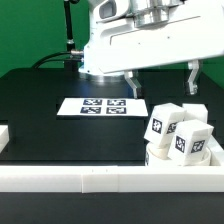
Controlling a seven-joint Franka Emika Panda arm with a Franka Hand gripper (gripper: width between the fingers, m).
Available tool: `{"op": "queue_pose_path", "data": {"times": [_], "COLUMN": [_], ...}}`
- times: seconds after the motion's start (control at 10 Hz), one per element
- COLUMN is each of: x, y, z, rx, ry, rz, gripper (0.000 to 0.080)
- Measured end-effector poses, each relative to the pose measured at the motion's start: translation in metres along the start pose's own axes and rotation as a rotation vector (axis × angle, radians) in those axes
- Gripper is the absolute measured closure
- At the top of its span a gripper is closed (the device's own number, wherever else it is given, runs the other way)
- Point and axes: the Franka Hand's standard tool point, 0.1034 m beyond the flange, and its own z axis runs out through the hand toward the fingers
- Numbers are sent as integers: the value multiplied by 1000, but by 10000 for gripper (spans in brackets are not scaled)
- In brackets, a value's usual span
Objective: Assemble stool
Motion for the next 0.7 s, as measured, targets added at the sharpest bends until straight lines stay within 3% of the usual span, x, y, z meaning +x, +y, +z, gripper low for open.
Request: {"op": "queue_pose_path", "data": {"times": [0.3,0.5,0.7], "x": [-6,0,-5], "y": [-5,-5,-4], "z": [8,4,6], "rx": [-58,-65,-68], "ry": [-51,-50,-82], "rz": [-514,-642,-629], "gripper": [151,151,151]}}
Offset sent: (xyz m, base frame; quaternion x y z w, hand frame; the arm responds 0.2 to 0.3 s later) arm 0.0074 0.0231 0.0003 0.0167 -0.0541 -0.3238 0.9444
